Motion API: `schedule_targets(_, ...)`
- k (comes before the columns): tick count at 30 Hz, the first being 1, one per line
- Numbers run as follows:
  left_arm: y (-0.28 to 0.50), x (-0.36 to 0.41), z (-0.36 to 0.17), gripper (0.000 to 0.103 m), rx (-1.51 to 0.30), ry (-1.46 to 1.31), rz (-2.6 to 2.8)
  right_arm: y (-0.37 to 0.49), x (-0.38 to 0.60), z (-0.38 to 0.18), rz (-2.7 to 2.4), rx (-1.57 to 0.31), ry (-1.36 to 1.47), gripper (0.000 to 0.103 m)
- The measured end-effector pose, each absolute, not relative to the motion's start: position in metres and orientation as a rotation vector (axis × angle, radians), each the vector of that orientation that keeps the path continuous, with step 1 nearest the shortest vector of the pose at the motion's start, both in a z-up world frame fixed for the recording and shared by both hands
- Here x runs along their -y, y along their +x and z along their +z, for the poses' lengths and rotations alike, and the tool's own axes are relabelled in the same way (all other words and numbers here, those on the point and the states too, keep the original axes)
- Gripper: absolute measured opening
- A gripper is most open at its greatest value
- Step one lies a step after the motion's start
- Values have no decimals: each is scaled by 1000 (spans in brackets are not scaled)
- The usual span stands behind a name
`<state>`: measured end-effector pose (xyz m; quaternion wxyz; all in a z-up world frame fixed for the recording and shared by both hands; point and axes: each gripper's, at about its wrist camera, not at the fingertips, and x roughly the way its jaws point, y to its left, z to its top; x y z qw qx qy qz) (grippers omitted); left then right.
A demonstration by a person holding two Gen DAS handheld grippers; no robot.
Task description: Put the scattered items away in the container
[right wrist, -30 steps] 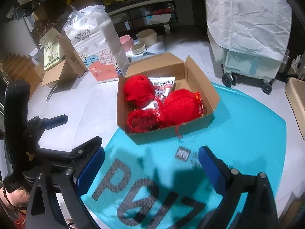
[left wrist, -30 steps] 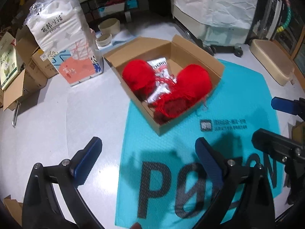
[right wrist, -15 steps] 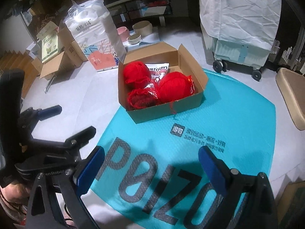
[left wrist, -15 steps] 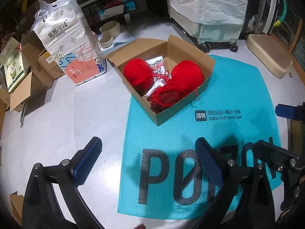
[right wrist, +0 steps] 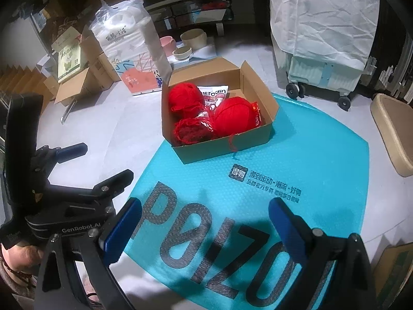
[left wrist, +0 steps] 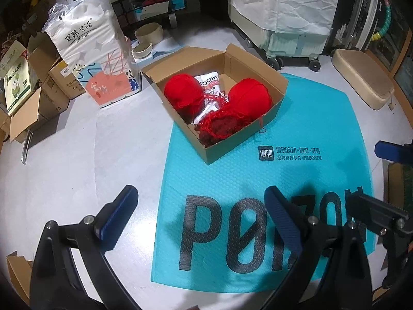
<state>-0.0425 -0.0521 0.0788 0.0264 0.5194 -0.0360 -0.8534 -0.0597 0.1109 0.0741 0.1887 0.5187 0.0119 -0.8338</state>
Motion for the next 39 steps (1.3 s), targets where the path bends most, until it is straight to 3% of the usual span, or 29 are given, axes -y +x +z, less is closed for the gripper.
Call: schedule_targets(39, -41, 52, 77, 99, 89, 1620, -2651, -58, -105, 73, -2327, -60, 1474, 100)
